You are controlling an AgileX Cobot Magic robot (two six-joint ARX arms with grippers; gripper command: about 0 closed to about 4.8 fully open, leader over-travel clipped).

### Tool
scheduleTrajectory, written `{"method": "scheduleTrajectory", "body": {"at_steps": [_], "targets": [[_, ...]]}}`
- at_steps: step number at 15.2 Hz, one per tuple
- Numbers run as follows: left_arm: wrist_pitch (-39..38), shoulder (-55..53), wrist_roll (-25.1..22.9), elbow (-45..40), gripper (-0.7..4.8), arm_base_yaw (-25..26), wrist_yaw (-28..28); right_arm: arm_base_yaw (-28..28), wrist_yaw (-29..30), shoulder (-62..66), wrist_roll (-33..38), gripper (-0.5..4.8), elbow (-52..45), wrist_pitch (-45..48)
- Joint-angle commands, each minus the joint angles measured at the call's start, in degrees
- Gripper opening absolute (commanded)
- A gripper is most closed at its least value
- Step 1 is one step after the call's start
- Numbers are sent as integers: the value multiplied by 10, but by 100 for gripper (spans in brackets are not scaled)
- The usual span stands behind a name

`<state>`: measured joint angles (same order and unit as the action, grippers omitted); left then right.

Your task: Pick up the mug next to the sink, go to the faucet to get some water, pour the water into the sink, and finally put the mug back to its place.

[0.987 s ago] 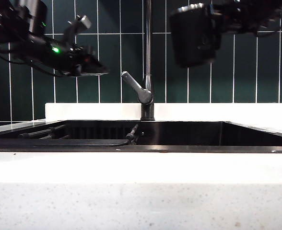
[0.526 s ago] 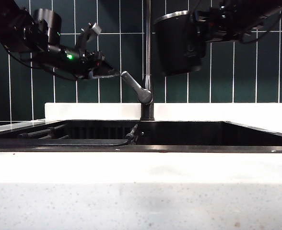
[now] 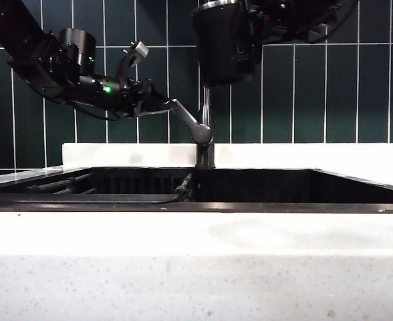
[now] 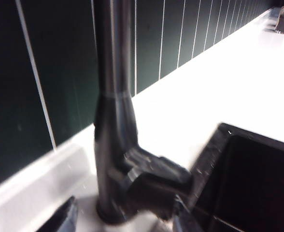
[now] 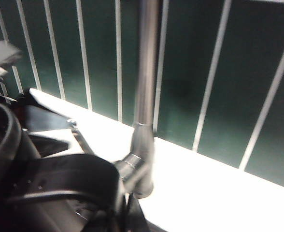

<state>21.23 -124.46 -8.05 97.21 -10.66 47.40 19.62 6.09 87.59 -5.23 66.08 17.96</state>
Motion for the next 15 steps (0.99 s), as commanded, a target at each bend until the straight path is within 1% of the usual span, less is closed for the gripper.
{"method": "scheduleTrajectory", "body": {"at_steps": [1, 4, 6, 7, 8, 9, 11, 15], "targets": [[7, -16, 9, 25, 247, -1, 32, 4, 0, 0, 3, 30, 6, 22], [7, -22, 11, 27, 247, -2, 76, 6, 0, 7, 7, 30, 6, 38], [7, -22, 12, 27, 247, -7, 94, 10, 0, 7, 7, 30, 7, 51], [8, -22, 12, 27, 247, -11, 94, 10, -1, 7, 7, 30, 9, 50], [14, -22, 12, 27, 247, -12, 95, 10, -6, 7, 7, 30, 11, 51], [16, -22, 13, 27, 247, -14, 108, 10, -19, 7, 7, 30, 17, 50], [16, -22, 29, 27, 247, -15, 125, 10, -26, 7, 7, 30, 23, 57], [15, -22, 43, 27, 246, -15, 169, 11, -26, 28, 26, 27, 42, 53]]}}
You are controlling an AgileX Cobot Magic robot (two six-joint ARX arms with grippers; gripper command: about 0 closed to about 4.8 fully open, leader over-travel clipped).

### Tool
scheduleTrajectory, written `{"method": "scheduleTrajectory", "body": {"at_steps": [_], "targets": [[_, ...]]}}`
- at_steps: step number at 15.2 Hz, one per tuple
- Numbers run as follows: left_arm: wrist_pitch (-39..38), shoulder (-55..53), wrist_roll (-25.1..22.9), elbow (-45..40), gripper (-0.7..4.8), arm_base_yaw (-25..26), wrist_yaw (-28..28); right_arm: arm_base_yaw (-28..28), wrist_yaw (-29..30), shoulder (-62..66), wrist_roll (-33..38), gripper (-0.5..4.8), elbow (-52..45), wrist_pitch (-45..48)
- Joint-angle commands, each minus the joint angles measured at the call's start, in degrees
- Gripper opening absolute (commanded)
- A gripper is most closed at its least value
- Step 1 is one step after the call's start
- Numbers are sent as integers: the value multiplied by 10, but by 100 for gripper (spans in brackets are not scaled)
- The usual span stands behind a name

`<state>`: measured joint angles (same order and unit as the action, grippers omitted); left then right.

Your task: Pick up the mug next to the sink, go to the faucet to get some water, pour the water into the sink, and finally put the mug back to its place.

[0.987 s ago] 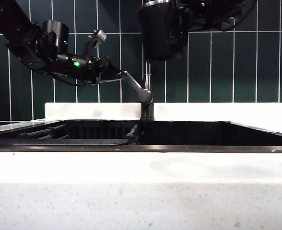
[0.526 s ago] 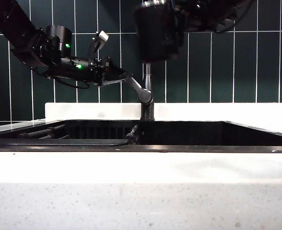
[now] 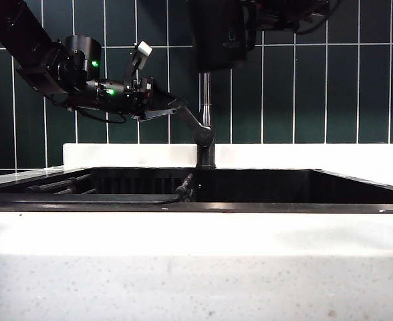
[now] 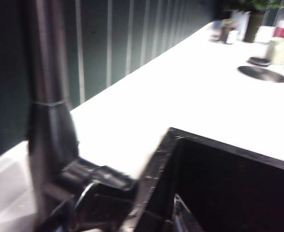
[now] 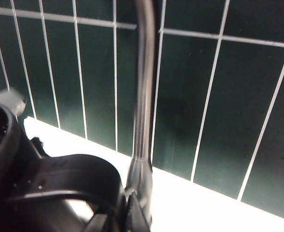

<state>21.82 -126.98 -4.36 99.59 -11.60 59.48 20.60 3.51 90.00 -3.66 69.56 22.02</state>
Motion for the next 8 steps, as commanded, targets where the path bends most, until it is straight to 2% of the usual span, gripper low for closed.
{"method": "scheduleTrajectory", "body": {"at_steps": [1, 3, 8], "targets": [[10, 3, 13, 3, 246, -5, 53, 4, 1, 4, 10, 26, 8, 9], [10, 3, 16, 3, 246, -5, 73, 5, 1, 4, 10, 26, 8, 7], [10, 3, 26, 3, 246, -5, 76, 5, 1, 5, 10, 21, 8, 0]]}}
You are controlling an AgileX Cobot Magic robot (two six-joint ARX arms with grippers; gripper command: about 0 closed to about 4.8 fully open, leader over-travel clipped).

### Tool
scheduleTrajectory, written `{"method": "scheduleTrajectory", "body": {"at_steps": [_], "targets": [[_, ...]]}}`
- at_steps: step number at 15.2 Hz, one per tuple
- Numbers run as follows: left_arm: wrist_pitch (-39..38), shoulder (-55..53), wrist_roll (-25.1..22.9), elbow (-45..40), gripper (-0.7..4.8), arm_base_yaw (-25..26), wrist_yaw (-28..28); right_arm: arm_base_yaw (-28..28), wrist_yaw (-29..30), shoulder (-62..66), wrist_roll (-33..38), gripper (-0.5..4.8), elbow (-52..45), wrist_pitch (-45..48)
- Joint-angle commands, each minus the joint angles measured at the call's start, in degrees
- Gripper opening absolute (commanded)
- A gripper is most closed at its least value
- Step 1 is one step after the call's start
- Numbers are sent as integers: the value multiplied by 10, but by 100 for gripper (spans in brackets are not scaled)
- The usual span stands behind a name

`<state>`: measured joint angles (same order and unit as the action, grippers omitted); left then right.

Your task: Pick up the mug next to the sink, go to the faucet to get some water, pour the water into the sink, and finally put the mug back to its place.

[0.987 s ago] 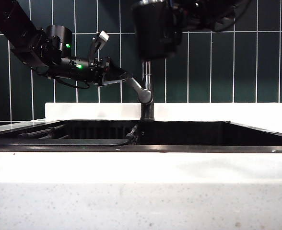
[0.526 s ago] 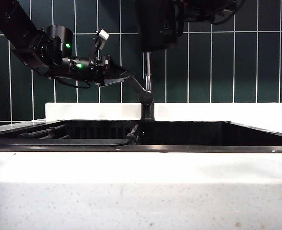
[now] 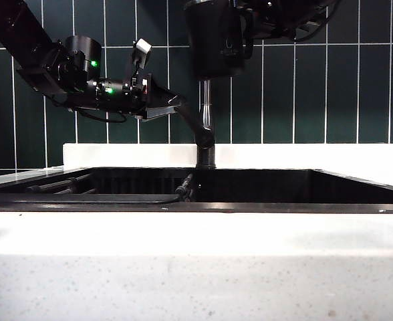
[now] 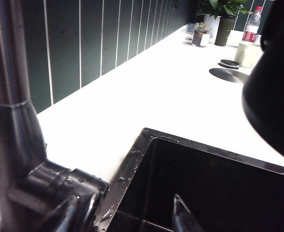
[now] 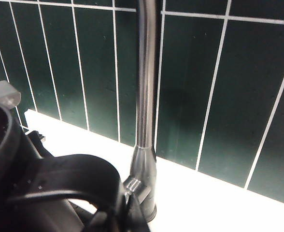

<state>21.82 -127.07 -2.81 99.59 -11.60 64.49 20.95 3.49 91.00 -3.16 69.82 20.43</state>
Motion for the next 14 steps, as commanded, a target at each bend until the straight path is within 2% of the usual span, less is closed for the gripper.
{"method": "scheduleTrajectory", "body": {"at_steps": [1, 8, 13, 14], "targets": [[9, 4, 15, 3, 246, -5, 29, 2, 1, -6, 5, 21, 5, 16], [10, 4, 28, 3, 246, -5, 37, 2, 1, -6, 5, 21, 5, 6], [10, 4, -2, 3, 246, -5, -44, 2, 3, -6, 5, 21, 5, 4], [10, 4, -19, 3, 246, -5, -83, 2, 4, -6, 5, 21, 5, 2]]}}
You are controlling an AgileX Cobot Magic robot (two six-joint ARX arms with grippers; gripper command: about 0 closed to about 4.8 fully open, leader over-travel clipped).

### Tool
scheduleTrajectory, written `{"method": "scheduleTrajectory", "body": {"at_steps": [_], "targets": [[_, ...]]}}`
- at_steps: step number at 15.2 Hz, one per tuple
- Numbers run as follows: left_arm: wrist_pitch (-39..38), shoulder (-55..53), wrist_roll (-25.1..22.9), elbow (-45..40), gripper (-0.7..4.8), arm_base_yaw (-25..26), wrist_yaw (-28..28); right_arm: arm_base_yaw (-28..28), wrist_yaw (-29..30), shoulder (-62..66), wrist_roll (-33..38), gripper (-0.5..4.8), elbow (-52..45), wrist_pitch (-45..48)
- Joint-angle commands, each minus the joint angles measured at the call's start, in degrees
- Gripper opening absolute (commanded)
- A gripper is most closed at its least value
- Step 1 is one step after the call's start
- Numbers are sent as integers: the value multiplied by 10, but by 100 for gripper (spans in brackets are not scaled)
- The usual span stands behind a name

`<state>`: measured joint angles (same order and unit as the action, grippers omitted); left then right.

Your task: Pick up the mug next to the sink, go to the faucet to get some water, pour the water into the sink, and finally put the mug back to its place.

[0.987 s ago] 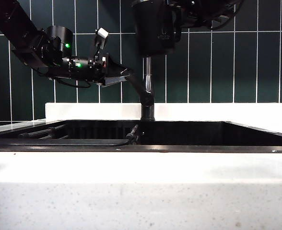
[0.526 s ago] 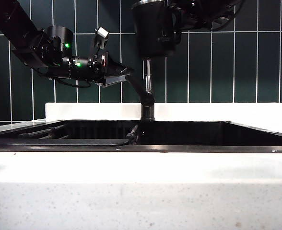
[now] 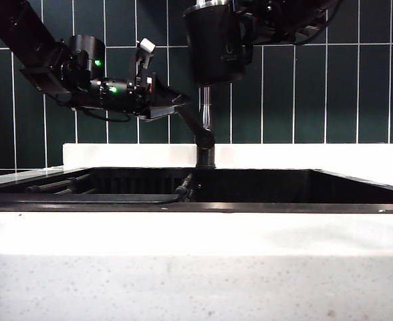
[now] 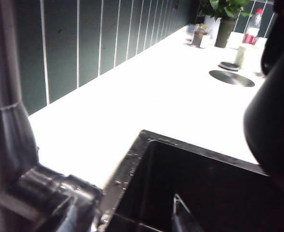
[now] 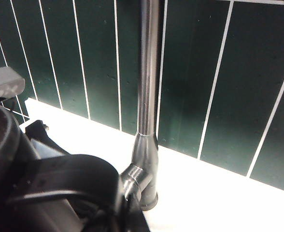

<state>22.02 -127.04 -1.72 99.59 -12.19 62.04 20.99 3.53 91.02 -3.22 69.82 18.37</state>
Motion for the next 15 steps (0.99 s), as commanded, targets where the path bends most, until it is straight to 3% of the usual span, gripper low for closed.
{"method": "scheduleTrajectory", "body": {"at_steps": [1, 6, 11, 15], "targets": [[8, 4, -43, 3, 246, 0, -94, 1, 5, -6, 6, 21, 5, 21], [8, 3, -45, 3, 246, 0, -110, 1, 7, -6, 5, 21, 5, 14], [7, 3, -67, 3, 245, -3, -264, 1, 7, -6, 5, 21, 5, 11], [-16, 17, -66, 3, 241, -3, -282, 1, 7, -6, 2, 21, 5, 11]]}}
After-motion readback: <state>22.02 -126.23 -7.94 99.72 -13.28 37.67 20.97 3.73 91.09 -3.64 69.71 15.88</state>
